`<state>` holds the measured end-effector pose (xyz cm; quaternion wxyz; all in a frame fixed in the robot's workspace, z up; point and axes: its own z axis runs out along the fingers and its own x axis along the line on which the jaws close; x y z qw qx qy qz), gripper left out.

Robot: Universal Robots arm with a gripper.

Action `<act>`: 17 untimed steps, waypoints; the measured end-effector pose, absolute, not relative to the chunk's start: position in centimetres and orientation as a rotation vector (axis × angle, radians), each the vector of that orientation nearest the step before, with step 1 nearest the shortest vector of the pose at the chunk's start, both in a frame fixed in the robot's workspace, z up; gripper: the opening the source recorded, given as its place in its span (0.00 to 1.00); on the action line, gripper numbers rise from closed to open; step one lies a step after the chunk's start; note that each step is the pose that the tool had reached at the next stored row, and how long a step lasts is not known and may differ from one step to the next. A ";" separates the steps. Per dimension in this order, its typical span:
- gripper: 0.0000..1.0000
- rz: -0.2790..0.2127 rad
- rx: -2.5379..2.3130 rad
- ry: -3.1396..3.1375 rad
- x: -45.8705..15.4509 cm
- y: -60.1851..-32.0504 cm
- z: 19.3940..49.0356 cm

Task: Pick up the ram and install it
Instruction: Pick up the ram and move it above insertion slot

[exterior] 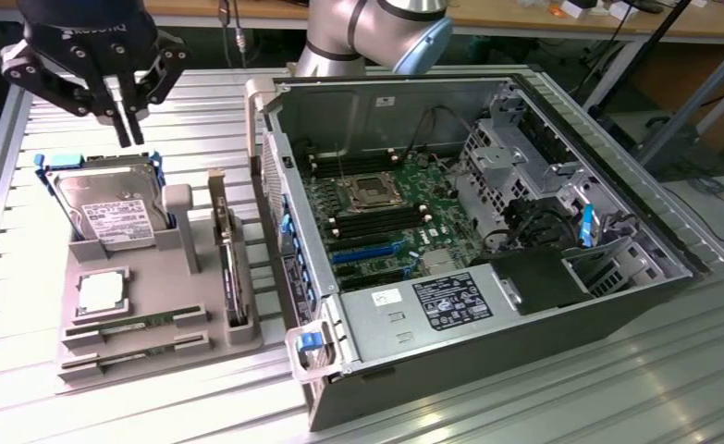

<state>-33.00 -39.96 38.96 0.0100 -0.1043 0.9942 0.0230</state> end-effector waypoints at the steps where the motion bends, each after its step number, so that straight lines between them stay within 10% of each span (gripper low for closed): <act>1: 0.17 0.072 -0.389 3.097 -33.0 -40.0 39.0; 17: 0.25 0.130 -0.717 3.046 -34.2 -44.3 36.5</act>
